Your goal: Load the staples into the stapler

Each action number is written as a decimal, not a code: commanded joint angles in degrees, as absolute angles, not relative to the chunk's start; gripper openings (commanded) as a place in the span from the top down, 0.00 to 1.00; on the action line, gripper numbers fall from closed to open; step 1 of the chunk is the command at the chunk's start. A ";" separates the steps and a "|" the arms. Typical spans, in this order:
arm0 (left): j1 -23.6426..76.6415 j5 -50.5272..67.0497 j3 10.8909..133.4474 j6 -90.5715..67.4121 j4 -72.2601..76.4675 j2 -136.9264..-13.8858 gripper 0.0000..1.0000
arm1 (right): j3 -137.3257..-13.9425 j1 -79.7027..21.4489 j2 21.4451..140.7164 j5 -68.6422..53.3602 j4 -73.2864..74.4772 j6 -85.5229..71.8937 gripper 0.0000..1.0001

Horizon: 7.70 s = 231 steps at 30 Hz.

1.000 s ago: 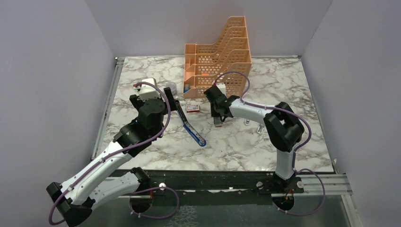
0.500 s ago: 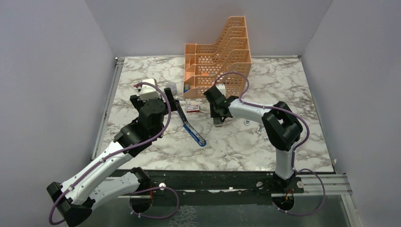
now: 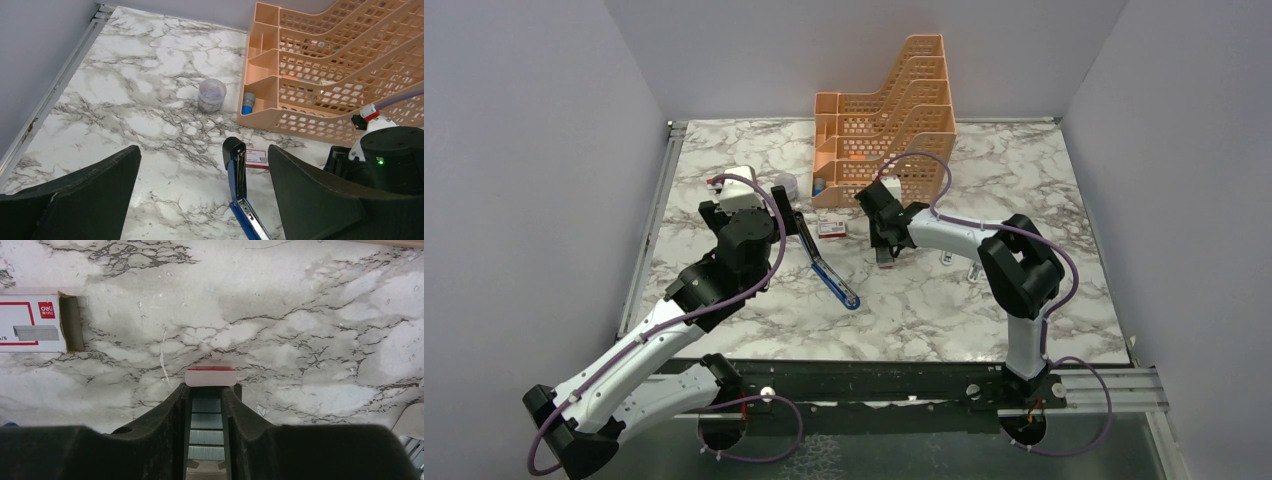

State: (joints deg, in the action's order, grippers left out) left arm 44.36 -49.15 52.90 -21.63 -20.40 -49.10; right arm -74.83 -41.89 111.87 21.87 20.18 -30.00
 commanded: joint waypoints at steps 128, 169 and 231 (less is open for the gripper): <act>44.38 -47.37 52.47 -21.62 -19.07 -48.59 0.02 | -49.61 -40.44 90.68 15.56 29.72 -40.43 0.68; 44.38 -47.04 52.56 -21.45 -19.07 -48.41 0.02 | -49.04 -30.05 83.36 22.76 29.88 -40.58 0.78; 44.38 -47.11 52.66 -21.27 -18.68 -49.92 0.02 | -44.33 -15.12 77.74 23.64 26.83 -36.92 0.77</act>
State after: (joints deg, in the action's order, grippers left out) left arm 44.36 -47.77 52.60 -21.61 -20.16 -49.87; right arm -43.92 -15.35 78.67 21.82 25.89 -37.45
